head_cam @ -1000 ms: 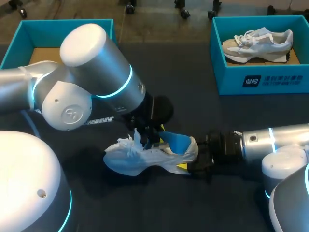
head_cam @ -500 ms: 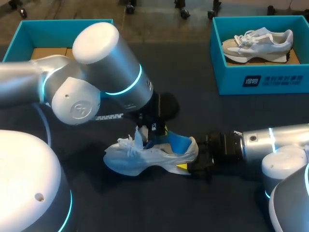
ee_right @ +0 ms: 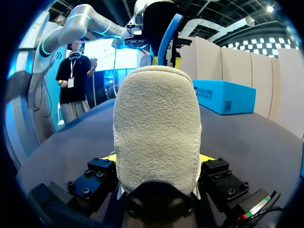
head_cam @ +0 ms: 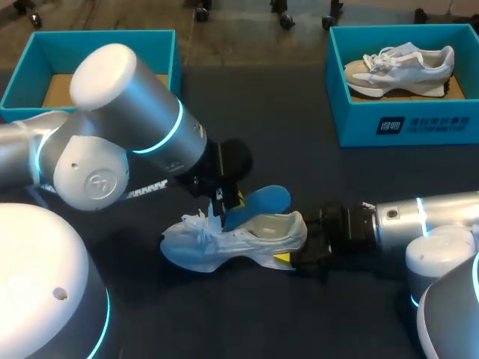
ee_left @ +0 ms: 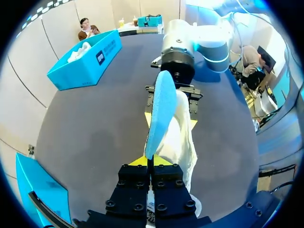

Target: Take the shoe out of the shoebox, open the shoe tongue, remove and reinsert the insole, then place the shoe into the shoebox

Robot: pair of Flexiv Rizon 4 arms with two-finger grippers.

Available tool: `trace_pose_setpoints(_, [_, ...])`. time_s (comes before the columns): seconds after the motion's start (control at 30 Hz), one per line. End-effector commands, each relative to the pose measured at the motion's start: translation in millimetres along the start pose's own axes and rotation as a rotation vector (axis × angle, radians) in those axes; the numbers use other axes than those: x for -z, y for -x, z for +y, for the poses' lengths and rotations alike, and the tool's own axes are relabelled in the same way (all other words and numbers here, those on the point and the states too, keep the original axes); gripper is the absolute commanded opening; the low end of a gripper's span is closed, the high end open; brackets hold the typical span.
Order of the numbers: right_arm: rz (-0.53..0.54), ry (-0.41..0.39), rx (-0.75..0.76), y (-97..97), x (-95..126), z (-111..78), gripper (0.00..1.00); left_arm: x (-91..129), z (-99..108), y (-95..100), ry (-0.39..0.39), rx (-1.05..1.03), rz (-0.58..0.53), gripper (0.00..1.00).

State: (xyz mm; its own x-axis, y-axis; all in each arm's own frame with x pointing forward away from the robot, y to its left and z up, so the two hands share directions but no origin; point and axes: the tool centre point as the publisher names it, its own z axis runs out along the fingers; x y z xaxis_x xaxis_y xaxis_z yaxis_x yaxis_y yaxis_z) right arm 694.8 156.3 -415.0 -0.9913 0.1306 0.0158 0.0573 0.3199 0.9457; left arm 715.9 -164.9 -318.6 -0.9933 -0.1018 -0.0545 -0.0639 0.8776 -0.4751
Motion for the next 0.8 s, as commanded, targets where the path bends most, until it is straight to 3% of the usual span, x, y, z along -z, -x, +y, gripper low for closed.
trace_pose_setpoints(0.03, [0.0,-0.006,0.001,-0.7,-2,0.0,0.0,-3,-11,-6.9,0.012,-0.008,-0.018,0.0])
trace_pose_setpoints(0.33, [0.0,-0.006,0.001,-0.7,-2,0.0,0.0,-14,-43,-10.4,0.03,0.049,-0.066,0.0])
trace_pose_setpoints(0.53, [0.0,-0.006,0.001,-0.7,-2,0.0,0.0,-22,-51,-18.5,0.06,0.021,-0.088,0.0])
trace_pose_setpoints(0.73, [0.0,-0.006,0.001,-0.7,-2,0.0,0.0,-23,-51,-28.4,0.056,-0.05,-0.028,0.0])
trace_pose_setpoints(0.8, [0.0,-0.006,0.001,-0.7,-2,0.0,0.0,-21,-50,-31.3,0.05,-0.073,-0.009,0.19])
